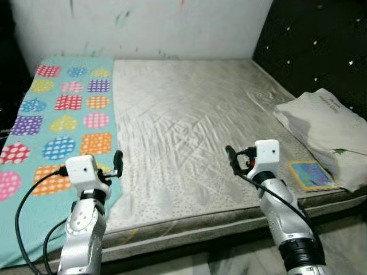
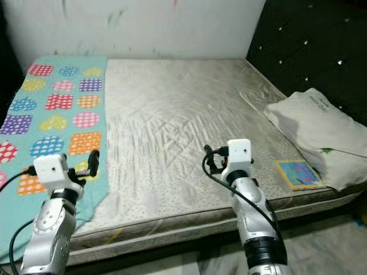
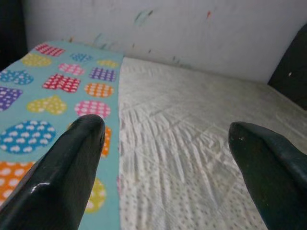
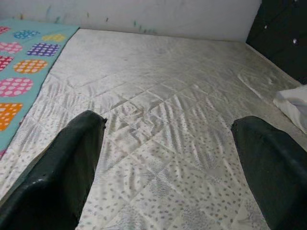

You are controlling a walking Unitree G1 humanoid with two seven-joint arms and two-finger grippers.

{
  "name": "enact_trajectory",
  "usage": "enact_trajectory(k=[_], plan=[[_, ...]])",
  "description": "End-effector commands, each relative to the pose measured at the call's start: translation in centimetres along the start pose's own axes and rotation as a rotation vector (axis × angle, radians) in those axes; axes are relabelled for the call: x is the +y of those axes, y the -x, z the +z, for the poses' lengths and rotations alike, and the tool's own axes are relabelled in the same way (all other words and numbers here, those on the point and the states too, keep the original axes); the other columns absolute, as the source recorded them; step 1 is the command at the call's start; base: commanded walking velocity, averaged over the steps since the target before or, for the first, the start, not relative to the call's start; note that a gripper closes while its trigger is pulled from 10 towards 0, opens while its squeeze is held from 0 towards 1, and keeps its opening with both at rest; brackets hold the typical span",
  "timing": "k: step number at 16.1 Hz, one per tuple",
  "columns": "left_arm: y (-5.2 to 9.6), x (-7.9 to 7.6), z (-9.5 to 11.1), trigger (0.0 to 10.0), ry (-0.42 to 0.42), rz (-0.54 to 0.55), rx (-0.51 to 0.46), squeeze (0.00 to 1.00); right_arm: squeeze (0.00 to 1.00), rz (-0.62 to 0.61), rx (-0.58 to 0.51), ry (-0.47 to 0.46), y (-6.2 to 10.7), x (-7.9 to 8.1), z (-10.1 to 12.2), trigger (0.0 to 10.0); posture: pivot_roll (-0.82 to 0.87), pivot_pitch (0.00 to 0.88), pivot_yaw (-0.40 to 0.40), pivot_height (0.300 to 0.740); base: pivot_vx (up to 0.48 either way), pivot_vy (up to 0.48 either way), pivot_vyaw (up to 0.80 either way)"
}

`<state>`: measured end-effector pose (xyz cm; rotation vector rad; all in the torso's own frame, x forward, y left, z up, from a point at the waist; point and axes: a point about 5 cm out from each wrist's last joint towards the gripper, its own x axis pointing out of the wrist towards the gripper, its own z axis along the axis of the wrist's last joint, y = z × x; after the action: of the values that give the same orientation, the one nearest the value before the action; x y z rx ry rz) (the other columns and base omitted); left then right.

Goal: Clean up the room

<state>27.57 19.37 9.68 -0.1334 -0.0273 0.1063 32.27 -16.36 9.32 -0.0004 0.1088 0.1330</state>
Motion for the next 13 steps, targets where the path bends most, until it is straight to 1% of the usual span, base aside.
enact_trajectory(k=[1, 13], plan=[[0.05, 0.65, 0.05, 10.0, -0.013, 0.019, 0.002, 0.00, 0.00, 0.017, -0.013, -0.001, -0.32, 0.56, 0.44, 10.0, -0.02, 0.018, -0.119, 0.740, 0.000, 0.472, 0.00], [0.08, 0.63, -0.07, 10.0, -0.015, 0.030, 0.007, 0.00, 0.00, 0.030, -0.011, 0.008, -0.31, 0.64, 0.36, 10.0, -0.02, 0.021, -0.121, 0.740, 0.000, 0.472, 0.00]])
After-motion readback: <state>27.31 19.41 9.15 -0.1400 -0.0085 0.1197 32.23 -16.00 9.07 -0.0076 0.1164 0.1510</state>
